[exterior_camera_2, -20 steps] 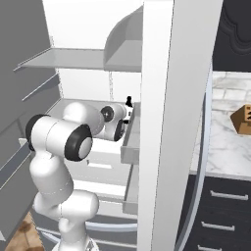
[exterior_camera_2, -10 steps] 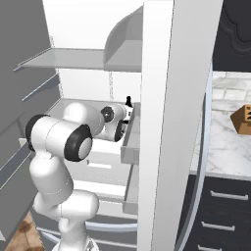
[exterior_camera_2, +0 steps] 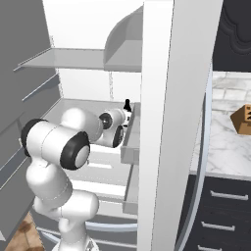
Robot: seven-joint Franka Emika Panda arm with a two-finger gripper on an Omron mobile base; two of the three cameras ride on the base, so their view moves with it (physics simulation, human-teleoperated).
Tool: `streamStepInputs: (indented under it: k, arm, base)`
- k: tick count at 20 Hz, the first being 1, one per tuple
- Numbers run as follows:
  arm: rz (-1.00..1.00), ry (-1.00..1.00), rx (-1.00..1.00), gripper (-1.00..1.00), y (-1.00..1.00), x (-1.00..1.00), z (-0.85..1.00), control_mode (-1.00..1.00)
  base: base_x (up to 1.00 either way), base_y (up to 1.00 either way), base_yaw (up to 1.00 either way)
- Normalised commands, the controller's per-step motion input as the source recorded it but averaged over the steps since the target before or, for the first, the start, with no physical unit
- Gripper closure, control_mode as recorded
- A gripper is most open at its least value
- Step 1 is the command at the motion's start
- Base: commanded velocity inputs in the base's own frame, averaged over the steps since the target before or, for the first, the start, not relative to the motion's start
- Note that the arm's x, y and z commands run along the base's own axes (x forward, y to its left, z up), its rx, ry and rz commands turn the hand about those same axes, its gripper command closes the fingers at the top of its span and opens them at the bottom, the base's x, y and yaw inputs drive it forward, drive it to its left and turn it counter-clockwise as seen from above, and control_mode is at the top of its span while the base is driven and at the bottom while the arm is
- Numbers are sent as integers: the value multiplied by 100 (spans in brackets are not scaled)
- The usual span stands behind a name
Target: Open the fridge, grab two sodas, and place both sodas inside the bowl with ice on the dining counter.
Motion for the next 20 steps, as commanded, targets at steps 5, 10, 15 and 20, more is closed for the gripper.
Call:
streamStepInputs:
  k: [5,10,15,20]
  arm:
    - [0,-1,0,100,0,-60,17,-100]
    - [0,2,0,100,0,-44,61,-100]
    - [0,6,-4,100,2,-47,52,-100]
    - [0,12,-1,100,1,-60,54,-100]
  base:
    - [0,0,0]
    - [0,0,0]
    - [0,0,0]
    - [0,0,0]
